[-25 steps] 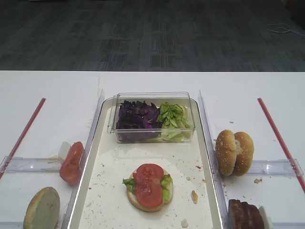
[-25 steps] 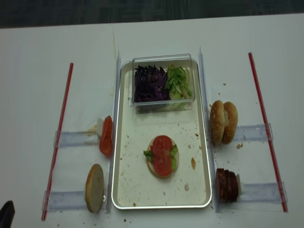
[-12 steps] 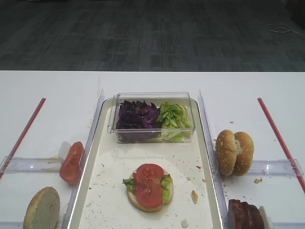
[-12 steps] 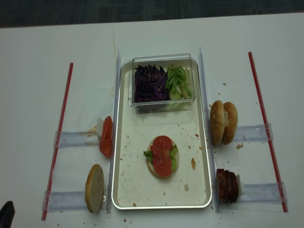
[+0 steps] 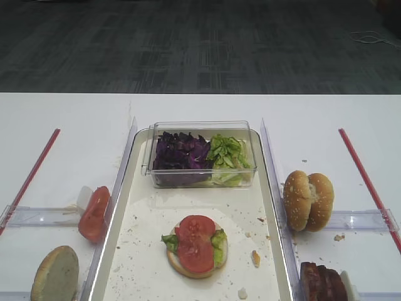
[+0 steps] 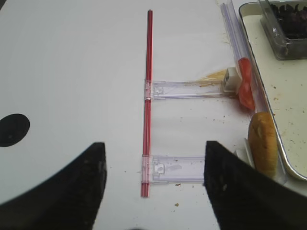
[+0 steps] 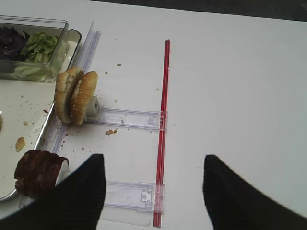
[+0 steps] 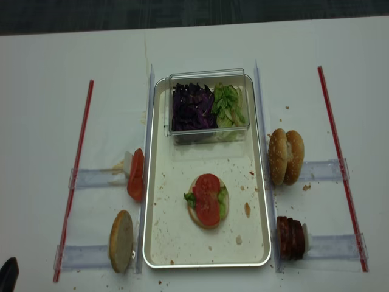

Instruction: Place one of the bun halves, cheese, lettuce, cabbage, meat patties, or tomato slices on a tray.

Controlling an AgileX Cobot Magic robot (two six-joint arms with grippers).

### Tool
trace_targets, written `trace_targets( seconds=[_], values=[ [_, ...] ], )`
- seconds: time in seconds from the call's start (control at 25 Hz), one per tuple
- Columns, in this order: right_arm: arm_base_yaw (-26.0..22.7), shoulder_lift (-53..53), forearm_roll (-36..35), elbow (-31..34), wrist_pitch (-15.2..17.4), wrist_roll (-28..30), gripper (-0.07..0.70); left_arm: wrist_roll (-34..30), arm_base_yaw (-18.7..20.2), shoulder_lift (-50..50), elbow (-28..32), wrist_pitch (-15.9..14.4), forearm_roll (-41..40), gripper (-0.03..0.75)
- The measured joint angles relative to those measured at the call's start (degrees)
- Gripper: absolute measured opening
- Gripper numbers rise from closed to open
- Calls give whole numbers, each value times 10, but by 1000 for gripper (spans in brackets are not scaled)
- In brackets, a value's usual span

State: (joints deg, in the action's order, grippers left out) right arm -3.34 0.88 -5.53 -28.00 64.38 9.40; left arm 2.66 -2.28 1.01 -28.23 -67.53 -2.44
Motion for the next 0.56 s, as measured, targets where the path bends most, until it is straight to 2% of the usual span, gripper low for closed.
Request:
trace_targets(
  seconds=[0.56],
  values=[
    [0, 0, 0, 0, 0, 0, 482, 0, 0, 0, 0, 0, 0, 442]
  ],
)
